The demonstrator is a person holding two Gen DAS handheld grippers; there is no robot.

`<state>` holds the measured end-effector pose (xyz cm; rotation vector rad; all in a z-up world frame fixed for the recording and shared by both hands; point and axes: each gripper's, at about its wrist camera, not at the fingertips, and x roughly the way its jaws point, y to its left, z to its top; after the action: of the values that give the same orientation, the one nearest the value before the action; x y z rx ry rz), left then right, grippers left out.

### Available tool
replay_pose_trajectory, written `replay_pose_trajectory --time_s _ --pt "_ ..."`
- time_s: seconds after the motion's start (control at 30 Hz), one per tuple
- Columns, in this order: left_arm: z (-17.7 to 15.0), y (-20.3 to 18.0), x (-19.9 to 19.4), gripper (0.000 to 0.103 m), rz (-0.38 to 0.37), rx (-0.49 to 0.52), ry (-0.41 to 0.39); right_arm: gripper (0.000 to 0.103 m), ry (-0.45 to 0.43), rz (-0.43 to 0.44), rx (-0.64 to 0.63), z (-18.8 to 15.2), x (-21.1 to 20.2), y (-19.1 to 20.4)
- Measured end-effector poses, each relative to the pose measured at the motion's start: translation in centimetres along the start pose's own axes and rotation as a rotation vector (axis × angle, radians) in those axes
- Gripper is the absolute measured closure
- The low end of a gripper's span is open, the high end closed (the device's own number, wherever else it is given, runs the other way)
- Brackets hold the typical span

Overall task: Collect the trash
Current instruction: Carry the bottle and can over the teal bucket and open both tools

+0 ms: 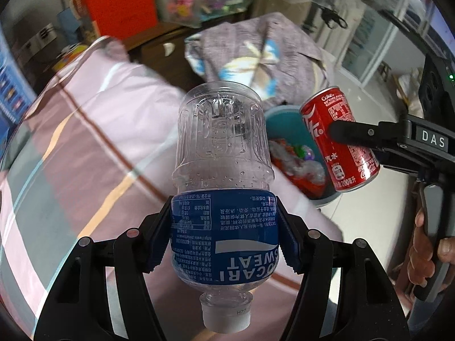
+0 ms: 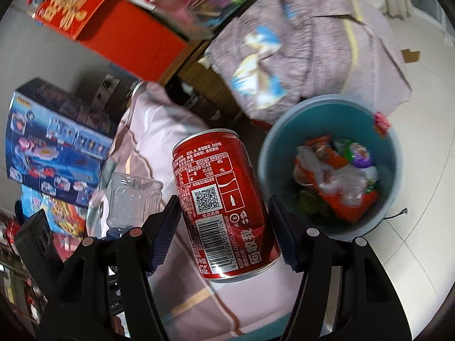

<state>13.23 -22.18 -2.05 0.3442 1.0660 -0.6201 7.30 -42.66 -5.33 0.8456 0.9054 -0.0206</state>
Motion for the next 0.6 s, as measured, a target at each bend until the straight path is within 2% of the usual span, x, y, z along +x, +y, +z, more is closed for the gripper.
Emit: replay_pose_trajectory --time_s 0.37,0.6 --pt "2.5 -6.4 2.7 0.037 -0.058 0.075 0.036 0.042 -0.056 -0.059 0.073 1.2 -3.7 -6.2" --pt "4.2 -9.1 4.9 0.037 -0.082 0.105 0.067 0.042 -0.062 -0.091 0.114 1.9 -4.1 -9.2"
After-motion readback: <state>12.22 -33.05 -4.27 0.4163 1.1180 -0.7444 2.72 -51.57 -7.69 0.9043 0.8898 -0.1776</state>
